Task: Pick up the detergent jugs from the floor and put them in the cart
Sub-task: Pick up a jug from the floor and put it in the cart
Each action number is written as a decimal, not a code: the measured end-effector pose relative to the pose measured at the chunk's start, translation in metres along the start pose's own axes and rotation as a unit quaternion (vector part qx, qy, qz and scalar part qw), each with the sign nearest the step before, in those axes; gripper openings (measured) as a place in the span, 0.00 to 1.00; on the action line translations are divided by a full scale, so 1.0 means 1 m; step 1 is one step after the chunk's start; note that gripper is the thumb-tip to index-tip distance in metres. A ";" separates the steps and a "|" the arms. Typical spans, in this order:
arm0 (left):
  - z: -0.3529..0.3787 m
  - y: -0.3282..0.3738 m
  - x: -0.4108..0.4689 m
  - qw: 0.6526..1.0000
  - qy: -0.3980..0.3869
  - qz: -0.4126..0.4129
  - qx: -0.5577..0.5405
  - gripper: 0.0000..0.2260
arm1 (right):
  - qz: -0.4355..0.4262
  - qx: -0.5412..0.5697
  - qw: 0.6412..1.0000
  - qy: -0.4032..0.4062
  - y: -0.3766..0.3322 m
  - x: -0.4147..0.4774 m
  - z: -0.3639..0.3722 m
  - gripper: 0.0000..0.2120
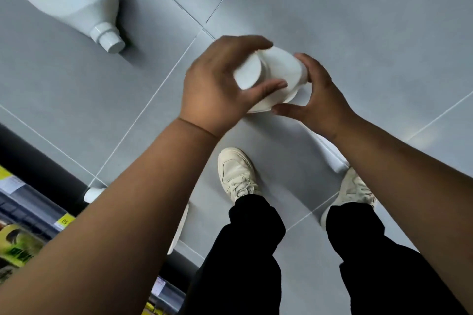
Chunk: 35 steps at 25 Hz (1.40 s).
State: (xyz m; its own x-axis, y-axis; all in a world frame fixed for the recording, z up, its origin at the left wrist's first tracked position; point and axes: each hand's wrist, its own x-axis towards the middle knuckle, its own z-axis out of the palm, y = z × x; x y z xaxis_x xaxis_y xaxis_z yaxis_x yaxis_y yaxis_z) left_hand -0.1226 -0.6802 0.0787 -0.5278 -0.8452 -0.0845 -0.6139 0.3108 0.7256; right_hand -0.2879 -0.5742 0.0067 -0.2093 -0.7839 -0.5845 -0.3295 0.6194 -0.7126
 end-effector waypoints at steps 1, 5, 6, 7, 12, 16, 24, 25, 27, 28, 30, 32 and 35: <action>-0.003 -0.002 0.011 1.000 0.001 -0.015 -0.025 0.21 | -0.007 0.008 1.000 0.010 -0.002 0.006 0.000 0.49; -0.011 -0.012 0.033 0.992 0.029 -0.063 -0.106 0.19 | -0.034 0.036 0.998 0.034 -0.015 0.029 0.004 0.50; -0.012 -0.014 0.035 0.989 0.045 -0.075 -0.120 0.19 | -0.043 0.044 0.997 0.038 -0.016 0.035 0.007 0.50; -0.013 -0.017 0.038 0.984 0.066 -0.088 -0.138 0.18 | -0.052 0.050 0.996 0.042 -0.017 0.041 0.009 0.51; -0.016 -0.036 0.057 0.951 0.176 -0.147 -0.206 0.13 | -0.102 0.059 0.992 0.044 -0.018 0.071 0.021 0.52; -0.016 -0.045 0.062 0.917 0.259 -0.200 -0.227 0.08 | -0.103 -0.001 0.994 0.031 -0.027 0.081 0.022 0.53; -0.024 -0.015 0.026 0.871 0.230 -0.302 -0.312 0.07 | -0.106 -0.048 0.993 0.011 -0.051 0.014 -0.006 0.48; -0.027 0.000 0.021 0.869 0.223 -0.303 -0.319 0.07 | -0.096 -0.043 0.994 0.012 -0.056 -0.001 -0.017 0.48; -0.035 0.040 0.014 0.866 0.209 -0.304 -0.338 0.07 | -0.077 -0.033 0.996 0.023 -0.067 -0.034 -0.043 0.49; -0.041 0.060 0.011 0.866 0.199 -0.302 -0.345 0.07 | -0.070 -0.033 0.996 0.032 -0.075 -0.053 -0.058 0.49; -0.055 0.101 0.006 0.868 0.177 -0.294 -0.358 0.08 | -0.059 -0.031 0.997 0.045 -0.091 -0.087 -0.083 0.51; -0.072 0.143 0.003 0.869 0.155 -0.290 -0.371 0.08 | -0.053 -0.020 0.996 0.064 -0.112 -0.123 -0.108 0.51; -0.110 0.215 0.002 0.879 0.128 -0.271 -0.371 0.08 | -0.028 0.004 0.995 0.094 -0.156 -0.180 -0.155 0.49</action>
State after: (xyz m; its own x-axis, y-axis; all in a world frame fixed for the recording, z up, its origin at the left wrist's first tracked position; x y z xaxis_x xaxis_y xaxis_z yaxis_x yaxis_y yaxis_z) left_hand -0.1908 -0.6630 0.3097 -0.0688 -0.8816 -0.4669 -0.1335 -0.4557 0.8801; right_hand -0.3414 -0.5361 0.2831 -0.3600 -0.8105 -0.4620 -0.3379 0.5749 -0.7452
